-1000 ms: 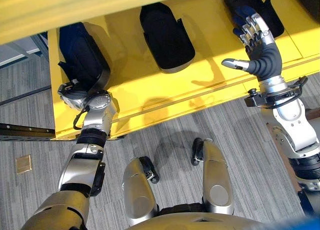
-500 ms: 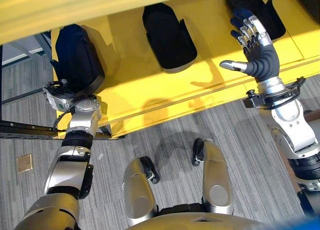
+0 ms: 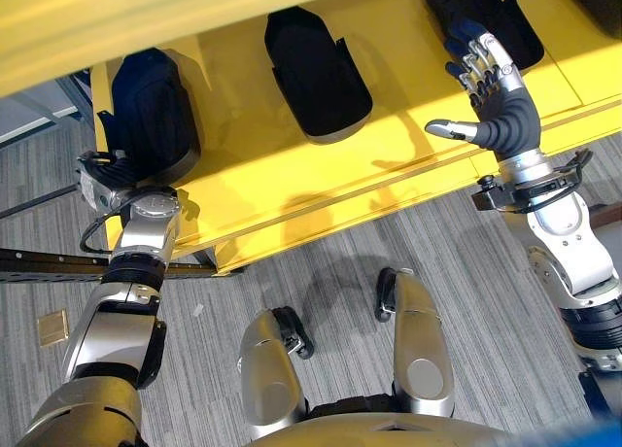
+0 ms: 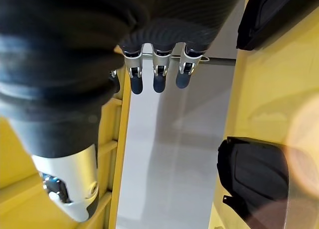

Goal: Move parts from the plastic box to the shelf.

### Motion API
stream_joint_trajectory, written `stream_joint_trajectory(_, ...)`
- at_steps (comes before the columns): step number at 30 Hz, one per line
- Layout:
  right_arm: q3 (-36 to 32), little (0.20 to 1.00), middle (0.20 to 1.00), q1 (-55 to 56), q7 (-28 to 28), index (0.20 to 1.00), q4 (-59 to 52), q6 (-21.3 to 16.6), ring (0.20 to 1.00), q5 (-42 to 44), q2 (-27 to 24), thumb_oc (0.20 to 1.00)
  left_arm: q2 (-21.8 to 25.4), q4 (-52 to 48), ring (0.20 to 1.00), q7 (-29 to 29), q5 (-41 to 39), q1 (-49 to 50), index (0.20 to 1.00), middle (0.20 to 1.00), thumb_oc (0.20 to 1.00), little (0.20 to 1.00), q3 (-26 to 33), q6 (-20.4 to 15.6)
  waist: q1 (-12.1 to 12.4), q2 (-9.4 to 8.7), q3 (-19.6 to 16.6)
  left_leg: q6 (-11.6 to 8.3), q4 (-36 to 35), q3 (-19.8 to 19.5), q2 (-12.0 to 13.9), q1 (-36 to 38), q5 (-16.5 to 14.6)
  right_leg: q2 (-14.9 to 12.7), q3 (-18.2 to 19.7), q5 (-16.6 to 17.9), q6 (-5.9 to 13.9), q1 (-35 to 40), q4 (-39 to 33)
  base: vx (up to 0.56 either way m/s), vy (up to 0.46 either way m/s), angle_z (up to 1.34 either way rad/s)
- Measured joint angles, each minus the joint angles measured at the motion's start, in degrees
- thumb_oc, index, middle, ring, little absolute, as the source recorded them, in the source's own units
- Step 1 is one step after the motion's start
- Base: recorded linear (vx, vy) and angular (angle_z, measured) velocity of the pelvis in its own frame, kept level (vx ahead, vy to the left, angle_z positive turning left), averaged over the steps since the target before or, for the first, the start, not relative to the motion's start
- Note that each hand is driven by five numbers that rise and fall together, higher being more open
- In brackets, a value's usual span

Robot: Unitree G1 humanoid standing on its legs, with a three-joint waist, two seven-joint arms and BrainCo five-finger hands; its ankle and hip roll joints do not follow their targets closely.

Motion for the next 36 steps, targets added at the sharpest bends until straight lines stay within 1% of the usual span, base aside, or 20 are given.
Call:
stream_joint_trajectory(5, 0.0, 1.000, 1.000, 0.0, 0.2, 1.000, 0.0, 0.6, 1.000, 0.0, 0.0, 1.000, 0.0, 0.0, 0.200, 0.0, -0.6, -0.1, 0.200, 0.200, 0.200, 0.200, 0.0, 0.0, -0.7, -0.01, 0.0, -0.01, 0.0, 0.2, 0.1, 0.0, 0.0, 0.2, 0.2, 0.0, -0.01, -0.2, 0.0, 0.00, 0.001, -0.01)
stream_joint_trajectory(10, 0.0, 1.000, 1.000, 0.0, 0.2, 1.000, 0.0, 0.6, 1.000, 0.1, -0.1, 1.000, -0.4, 0.0, 0.200, 0.1, -0.6, -1.5, 0.200, 0.200, 0.200, 0.200, -0.1, 0.1, -0.8, -0.01, 0.0, -0.02, 0.1, 0.2, 0.4, 0.0, 0.0, 0.5, 0.2, 0.0, -0.03, -0.3, 0.0, 0.00, -0.002, -0.01)
stream_joint_trajectory(11, 0.0, 1.000, 1.000, 0.0, 0.2, 1.000, 0.0, 0.6, 1.000, 0.1, -0.1, 1.000, -0.5, 0.0, 0.235, 0.1, -0.8, -1.7, 0.235, 0.235, 0.235, 0.235, -0.1, 0.1, -0.8, -0.01, 0.0, -0.03, 0.1, 0.3, 0.5, -0.1, 0.0, 0.6, 0.2, 0.0, -0.06, -0.4, 0.0, -0.01, -0.015, -0.04)
stream_joint_trajectory(12, 0.0, 1.000, 1.000, 0.0, 0.2, 1.000, 0.0, 0.6, 1.000, 0.0, -0.1, 1.000, -0.9, 0.0, 1.000, 0.6, -1.1, -1.8, 1.000, 1.000, 1.000, 1.000, -0.1, 0.1, -0.8, -0.01, 0.0, -0.04, 0.2, 0.3, 0.6, -0.4, 0.0, 0.7, 0.3, 0.1, -0.11, -0.8, 0.1, 0.00, 0.000, 0.00)
stream_joint_trajectory(14, 0.0, 1.000, 1.000, 0.0, 0.2, 1.000, 0.0, 0.6, 1.000, 0.0, -0.1, 1.000, -1.6, 0.0, 1.000, 1.4, -2.6, -1.8, 1.000, 1.000, 1.000, 1.000, 0.0, 0.0, -0.7, -0.01, 0.0, -0.05, 0.2, 0.2, 0.6, -0.8, 0.0, 0.7, 0.3, 0.1, -0.14, -0.9, 0.1, 0.00, 0.000, 0.00)
stream_joint_trajectory(17, 0.0, 1.000, 1.000, 0.1, 0.2, 1.000, 0.0, 0.6, 1.000, 0.0, 0.0, 1.000, -3.3, 0.0, 1.000, 1.7, -2.8, -1.8, 1.000, 1.000, 1.000, 1.000, 0.0, 0.0, -0.4, -0.01, 0.0, -0.05, 0.3, 0.1, 0.6, -0.7, 0.0, 0.6, 0.2, 0.1, -0.14, -0.9, 0.1, 0.01, -0.011, 0.01)
stream_joint_trajectory(21, 0.0, 1.000, 1.000, 0.1, 0.2, 1.000, 0.0, 0.6, 1.000, 0.0, 0.0, 1.000, -5.7, -0.9, 1.000, 3.2, -3.6, -1.8, 1.000, 1.000, 1.000, 1.000, 0.1, -2.1, 0.1, -0.01, 0.0, -0.08, 0.2, 0.0, 0.6, -0.7, 0.0, 0.6, 0.1, 0.1, -0.15, -0.7, 0.2, 0.01, -0.008, 0.00)
stream_joint_trajectory(24, 0.0, 1.000, 1.000, 0.1, 0.2, 1.000, 0.0, 0.6, 1.000, 0.0, 0.0, 1.000, -6.9, -1.8, 1.000, 3.9, -5.0, -1.8, 1.000, 1.000, 1.000, 1.000, 0.2, -2.9, 0.4, -0.02, 0.0, -0.08, 0.2, -0.1, 0.6, -0.7, 0.0, 0.6, 0.1, 0.1, -0.16, -0.6, 0.1, 0.01, -0.011, 0.01)
stream_joint_trajectory(29, 0.0, 1.000, 1.000, 0.3, 0.1, 1.000, 0.0, 0.6, 1.000, -0.1, 0.0, 1.000, -9.3, -2.0, 1.000, 5.4, -5.0, -1.7, 1.000, 1.000, 1.000, 1.000, 1.7, -5.2, 0.8, -0.03, 0.0, -0.11, 0.3, -0.5, 0.5, -0.7, 0.0, 0.5, -0.3, 0.0, -0.18, 0.0, 0.1, 0.01, -0.025, 0.04)
stream_joint_trajectory(32, 0.1, 1.000, 1.000, 0.3, 0.1, 1.000, 0.0, 0.6, 1.000, -0.1, 0.1, 1.000, -9.7, -2.9, 1.000, 6.2, -5.0, -1.3, 1.000, 1.000, 1.000, 1.000, 1.8, -5.6, 0.9, -0.05, 0.0, -0.11, 0.3, -0.7, 0.4, -0.6, 0.0, 0.4, -0.6, 0.0, -0.17, 0.4, 0.0, 0.02, -0.025, 0.04)
stream_joint_trajectory(34, 0.1, 1.000, 1.000, 0.3, 0.1, 1.000, 0.0, 0.5, 1.000, -0.1, 0.1, 1.000, -10.1, -2.9, 1.000, 8.4, -5.0, -0.7, 1.000, 1.000, 1.000, 1.000, 2.8, -6.9, 0.9, -0.07, 0.0, -0.10, 0.2, -0.8, 0.4, -0.6, 0.0, 0.3, -0.7, 0.0, -0.17, 0.5, 0.0, 0.00, 0.000, 0.00)
stream_joint_trajectory(36, 0.1, 1.000, 1.000, 0.5, -0.1, 1.000, 0.0, 0.5, 1.000, -0.2, 0.3, 1.000, -10.1, -3.1, 1.000, 11.3, -4.9, 0.2, 1.000, 1.000, 1.000, 1.000, 4.6, -9.5, 0.9, -0.06, 0.0, -0.10, 0.2, -0.8, 0.4, -0.6, 0.1, 0.3, -0.7, 0.0, -0.17, 0.5, 0.0, 0.00, 0.000, 0.00)
